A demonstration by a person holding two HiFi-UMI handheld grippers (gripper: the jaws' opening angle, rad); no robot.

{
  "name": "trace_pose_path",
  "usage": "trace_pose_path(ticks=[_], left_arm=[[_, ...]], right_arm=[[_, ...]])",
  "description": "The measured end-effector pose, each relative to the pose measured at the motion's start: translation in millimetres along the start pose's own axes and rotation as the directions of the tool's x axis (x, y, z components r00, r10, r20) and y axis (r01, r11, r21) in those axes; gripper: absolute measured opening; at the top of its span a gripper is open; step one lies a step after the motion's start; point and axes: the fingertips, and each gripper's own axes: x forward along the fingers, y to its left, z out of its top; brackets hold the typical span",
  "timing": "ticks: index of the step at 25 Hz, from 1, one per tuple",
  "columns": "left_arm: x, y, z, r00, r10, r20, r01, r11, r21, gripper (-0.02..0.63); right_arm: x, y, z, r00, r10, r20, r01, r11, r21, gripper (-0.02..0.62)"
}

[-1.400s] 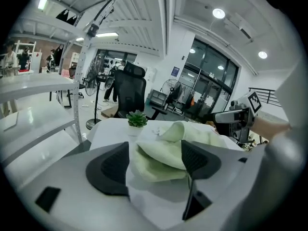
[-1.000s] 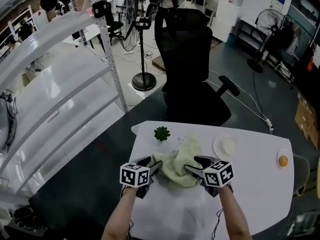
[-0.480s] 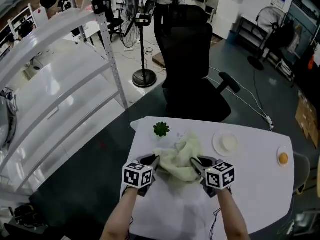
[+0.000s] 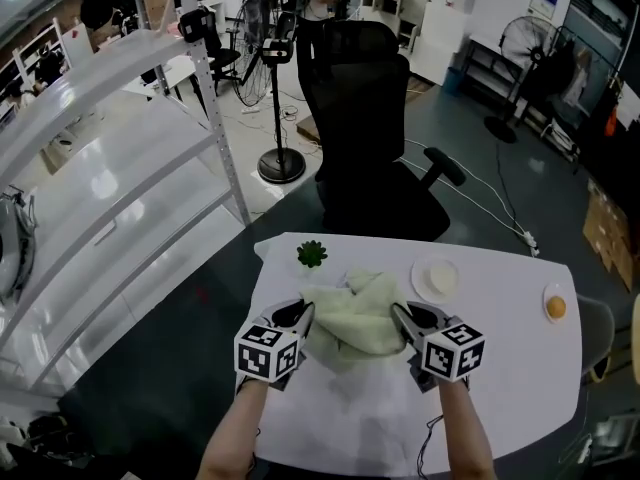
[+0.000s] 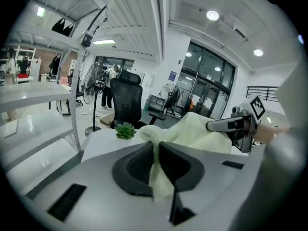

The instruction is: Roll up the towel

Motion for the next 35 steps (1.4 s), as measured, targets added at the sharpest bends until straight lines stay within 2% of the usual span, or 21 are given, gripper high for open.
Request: trace_pose_path(ticks=[9, 14, 19, 23, 28, 31, 33, 35], left_arm=[[-39, -62, 53, 0.994, -0.041, 0.103, 0.026, 0.989, 0.142, 0.052], [-49, -101, 71, 0.988, -0.091, 0.126, 0.062, 0.974, 0.216, 0.052], [-45, -150, 85, 0.976, -0.18, 0.121, 0.139, 0.949, 0.284, 0.052], [-34, -198, 89, 0.959, -0.265, 0.102, 0.219, 0.918, 0.331, 0.052], [-18, -263, 85, 0.925, -0.372, 0.077, 0.321, 0.874, 0.365, 0.052], [-11, -290, 79, 0.912, -0.405, 0.063, 0.354, 0.856, 0.378, 0.052], [-8, -295, 69, 0.913, -0.405, 0.036, 0.36, 0.847, 0.392, 0.052], [-9, -289, 52, 0.92, -0.392, -0.003, 0.361, 0.843, 0.399, 0.052]], right_arm=[[-69, 8, 18, 0.991, -0.042, 0.131, 0.043, 0.999, -0.009, 0.037], [-108, 6, 24, 0.978, -0.081, 0.192, 0.084, 0.996, -0.007, 0.04], [-158, -7, 36, 0.957, -0.142, 0.251, 0.148, 0.989, -0.007, 0.038], [-203, -25, 40, 0.935, -0.216, 0.281, 0.228, 0.974, -0.008, 0.038], [-267, -52, 38, 0.898, -0.321, 0.301, 0.344, 0.939, -0.026, 0.04], [-296, -58, 37, 0.875, -0.377, 0.303, 0.418, 0.905, -0.08, 0.041], [-301, -55, 25, 0.875, -0.4, 0.271, 0.446, 0.885, -0.135, 0.043], [-293, -48, 0, 0.89, -0.398, 0.221, 0.436, 0.885, -0.163, 0.046]])
